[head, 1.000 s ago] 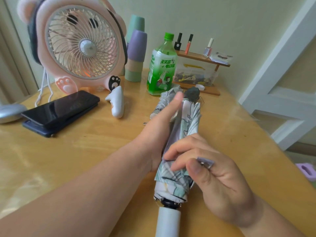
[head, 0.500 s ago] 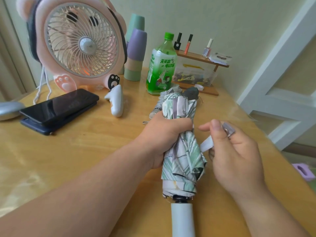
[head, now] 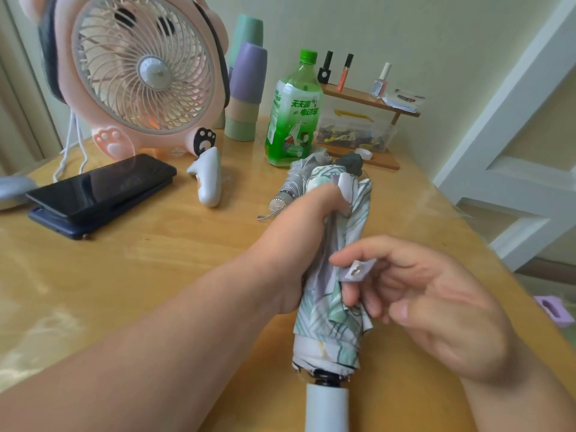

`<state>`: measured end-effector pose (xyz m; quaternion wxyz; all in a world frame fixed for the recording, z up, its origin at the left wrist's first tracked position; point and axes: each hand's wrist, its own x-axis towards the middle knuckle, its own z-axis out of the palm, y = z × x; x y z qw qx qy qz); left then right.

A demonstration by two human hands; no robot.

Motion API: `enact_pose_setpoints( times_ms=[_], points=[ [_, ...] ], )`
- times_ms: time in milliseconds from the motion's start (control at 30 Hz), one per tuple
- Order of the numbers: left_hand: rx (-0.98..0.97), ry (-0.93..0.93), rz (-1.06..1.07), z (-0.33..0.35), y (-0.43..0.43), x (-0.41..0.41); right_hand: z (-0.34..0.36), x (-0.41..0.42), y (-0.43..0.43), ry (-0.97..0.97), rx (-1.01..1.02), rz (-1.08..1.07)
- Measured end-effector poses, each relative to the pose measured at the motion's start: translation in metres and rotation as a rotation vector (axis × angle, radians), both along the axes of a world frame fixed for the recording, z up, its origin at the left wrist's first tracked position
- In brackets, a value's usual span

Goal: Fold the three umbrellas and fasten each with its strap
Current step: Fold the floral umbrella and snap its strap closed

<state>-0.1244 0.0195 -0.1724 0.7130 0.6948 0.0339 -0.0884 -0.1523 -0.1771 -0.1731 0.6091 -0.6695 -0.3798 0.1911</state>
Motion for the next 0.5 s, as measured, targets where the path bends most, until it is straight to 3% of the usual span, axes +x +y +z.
enact_pose_setpoints(
  times_ms=[100, 167, 233, 400, 500],
  points=[
    [-0.116, -0.05, -0.337, 0.011, 0.008, -0.013, 0.0, 0.001, -0.002, 0.037, 0.067, 0.003],
    [-0.535, 0.127, -0.523, 0.01, 0.001, -0.022, 0.0, -0.001, -0.004, 0.02, 0.092, -0.035],
    [-0.728, 0.097, -0.681, 0.003, 0.008, -0.023, 0.004, -0.002, -0.004, -0.032, 0.1, -0.085],
    [-0.573, -0.051, -0.851, 0.005, 0.01, -0.023, 0.009, -0.006, -0.003, 0.042, 0.154, -0.028],
    [-0.536, -0.02, -0.726, -0.005, 0.001, -0.023, 0.007, -0.007, 0.0, 0.063, 0.091, -0.038]
  ],
)
